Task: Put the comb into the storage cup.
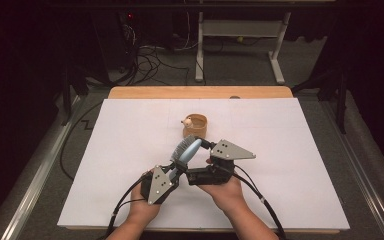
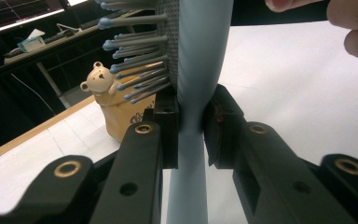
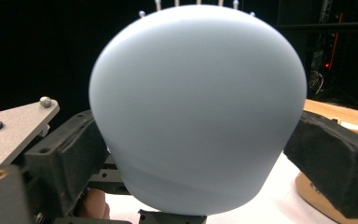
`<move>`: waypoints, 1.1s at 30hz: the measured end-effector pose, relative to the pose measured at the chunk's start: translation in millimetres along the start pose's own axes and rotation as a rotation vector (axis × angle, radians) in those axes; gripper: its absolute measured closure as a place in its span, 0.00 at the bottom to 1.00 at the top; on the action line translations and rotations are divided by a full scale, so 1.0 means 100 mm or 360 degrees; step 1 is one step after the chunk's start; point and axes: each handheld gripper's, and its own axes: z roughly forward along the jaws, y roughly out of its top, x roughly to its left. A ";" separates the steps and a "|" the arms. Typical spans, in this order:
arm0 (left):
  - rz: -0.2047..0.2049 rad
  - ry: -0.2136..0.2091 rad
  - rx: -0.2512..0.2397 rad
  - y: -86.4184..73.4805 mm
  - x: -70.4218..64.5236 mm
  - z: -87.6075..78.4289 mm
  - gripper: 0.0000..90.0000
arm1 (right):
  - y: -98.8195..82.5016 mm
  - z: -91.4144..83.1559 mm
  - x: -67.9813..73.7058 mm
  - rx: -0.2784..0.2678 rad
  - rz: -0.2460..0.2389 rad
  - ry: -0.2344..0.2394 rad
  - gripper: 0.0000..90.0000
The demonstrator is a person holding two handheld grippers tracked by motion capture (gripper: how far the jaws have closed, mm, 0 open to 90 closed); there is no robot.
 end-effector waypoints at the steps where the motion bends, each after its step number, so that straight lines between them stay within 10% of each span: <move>1: 0.0000 -0.0001 -0.0001 0.00 0.00 0.00 0.86 | 0.00 0.00 0.00 0.0002 0.0006 0.0004 0.12; 33: -0.0004 0.0003 -0.0007 0.00 0.01 0.00 0.86 | 0.01 0.02 0.01 0.0018 0.0065 0.0005 0.21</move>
